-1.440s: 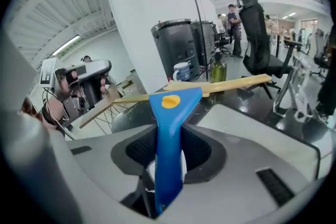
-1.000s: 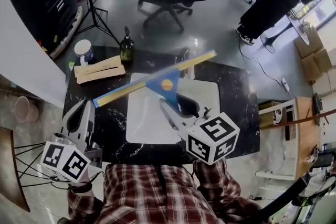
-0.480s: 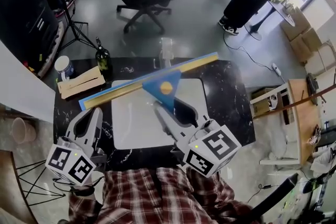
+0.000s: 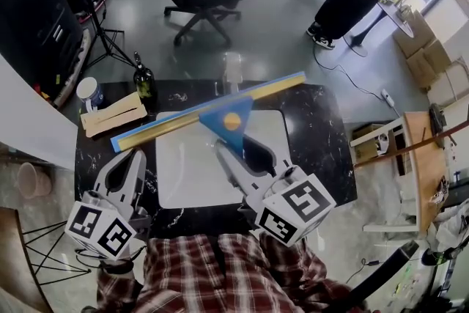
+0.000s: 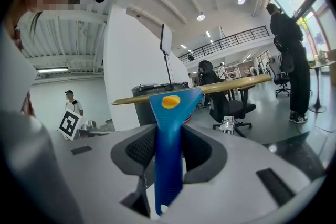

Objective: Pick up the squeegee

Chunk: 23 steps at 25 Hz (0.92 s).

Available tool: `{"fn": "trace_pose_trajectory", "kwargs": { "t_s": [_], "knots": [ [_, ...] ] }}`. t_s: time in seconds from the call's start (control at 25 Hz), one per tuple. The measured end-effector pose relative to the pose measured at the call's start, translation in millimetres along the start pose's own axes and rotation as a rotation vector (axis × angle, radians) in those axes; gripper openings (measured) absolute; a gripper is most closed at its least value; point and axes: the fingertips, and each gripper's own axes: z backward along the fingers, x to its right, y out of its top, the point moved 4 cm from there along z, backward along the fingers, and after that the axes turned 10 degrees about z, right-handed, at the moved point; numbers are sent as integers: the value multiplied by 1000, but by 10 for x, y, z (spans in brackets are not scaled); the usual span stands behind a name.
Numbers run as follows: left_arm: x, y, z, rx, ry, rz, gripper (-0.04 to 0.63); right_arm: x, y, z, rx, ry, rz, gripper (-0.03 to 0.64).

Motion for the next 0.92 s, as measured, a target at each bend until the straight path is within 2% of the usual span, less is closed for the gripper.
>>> {"fn": "trace_pose_trajectory", "kwargs": {
  "t_s": [0.6, 0.92],
  "knots": [
    [-45, -20, 97, 9, 6, 17, 11, -63, -4, -22, -6, 5, 1, 138],
    [-100, 29, 175, 29, 35, 17, 11, -109, 37, -102, -1, 30, 9, 138]
  ]
}}
